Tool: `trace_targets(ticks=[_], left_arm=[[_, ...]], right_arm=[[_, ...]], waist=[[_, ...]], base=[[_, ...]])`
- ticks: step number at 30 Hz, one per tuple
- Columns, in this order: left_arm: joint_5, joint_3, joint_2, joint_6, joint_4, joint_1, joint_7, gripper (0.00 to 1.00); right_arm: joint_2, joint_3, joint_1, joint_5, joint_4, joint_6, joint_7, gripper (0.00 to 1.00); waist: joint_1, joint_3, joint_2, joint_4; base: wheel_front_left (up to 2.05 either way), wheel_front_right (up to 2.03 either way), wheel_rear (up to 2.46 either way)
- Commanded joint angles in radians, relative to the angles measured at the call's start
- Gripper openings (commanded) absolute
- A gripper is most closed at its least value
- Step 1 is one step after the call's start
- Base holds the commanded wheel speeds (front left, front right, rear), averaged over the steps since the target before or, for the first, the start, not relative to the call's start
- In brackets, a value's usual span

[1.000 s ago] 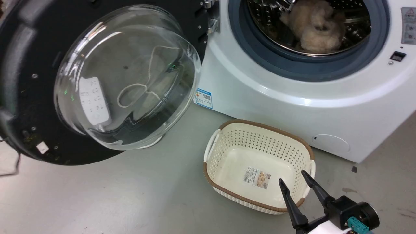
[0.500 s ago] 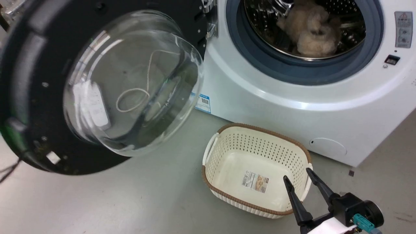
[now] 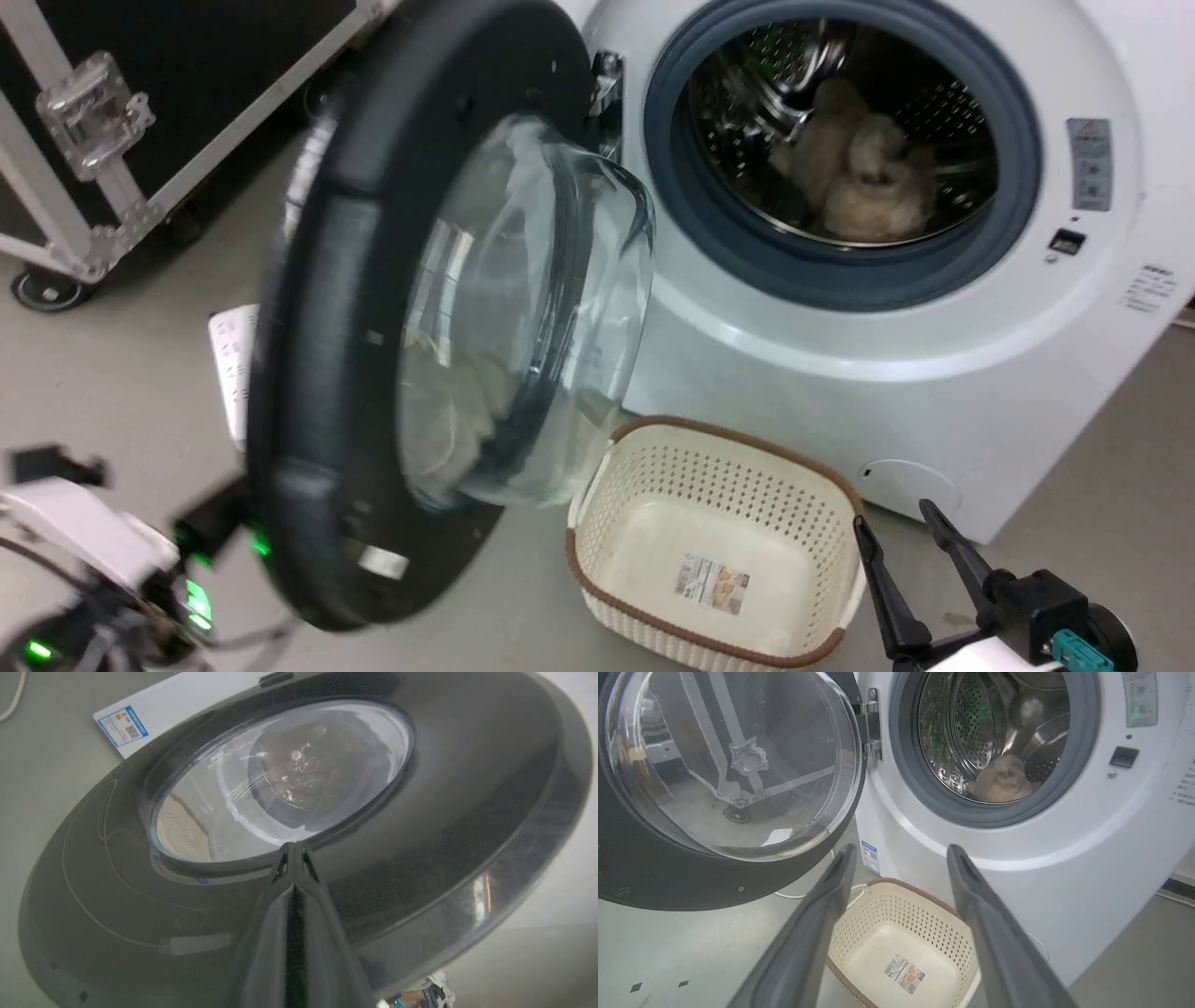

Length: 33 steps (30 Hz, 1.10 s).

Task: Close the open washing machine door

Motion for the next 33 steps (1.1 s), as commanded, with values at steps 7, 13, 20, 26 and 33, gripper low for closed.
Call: trace_targets(ticks=[7, 13, 20, 26, 33], left_arm=[[-0.047, -0.150, -0.090, 0.039, -0.186, 0.179, 0.007, 0.00], [-0.232, -0.412, -0.092, 0.060, -0.231, 0.264, -0.204, 0.00], [-0.374, -0.631, -0.093, 0.041, -0.164, 0.169, -0.547, 0.00], [-0.405, -0.704, -0.093, 0.028, -0.057, -0.006, -0.737, 0.00], [-0.379, -0.693, -0.093, 0.021, 0.112, -0.211, -0.869, 0.00]], right_arm=[[0.007, -0.019, 0.011, -0.018, -0.012, 0.001, -0.003, 1.00], [0.008, -0.036, 0.004, -0.030, -0.027, 0.001, 0.007, 1.00], [0.008, -0.045, -0.017, -0.034, -0.047, 0.001, 0.013, 1.00], [0.009, -0.042, -0.049, -0.021, -0.046, 0.001, 0.006, 1.00], [0.010, -0.029, -0.075, 0.023, -0.025, 0.001, -0.002, 1.00]], waist=[[0.0002, -0.019, 0.0000, -0.090], [0.0002, 0.016, 0.0000, -0.216], [0.0002, 0.095, 0.0000, -0.402], [0.0002, 0.180, 0.0000, -0.554], [0.0002, 0.246, 0.0000, -0.663]], base=[[0.00, 0.00, 0.00], [0.00, 0.00, 0.00], [0.00, 0.00, 0.00], [0.00, 0.00, 0.00], [0.00, 0.00, 0.00]])
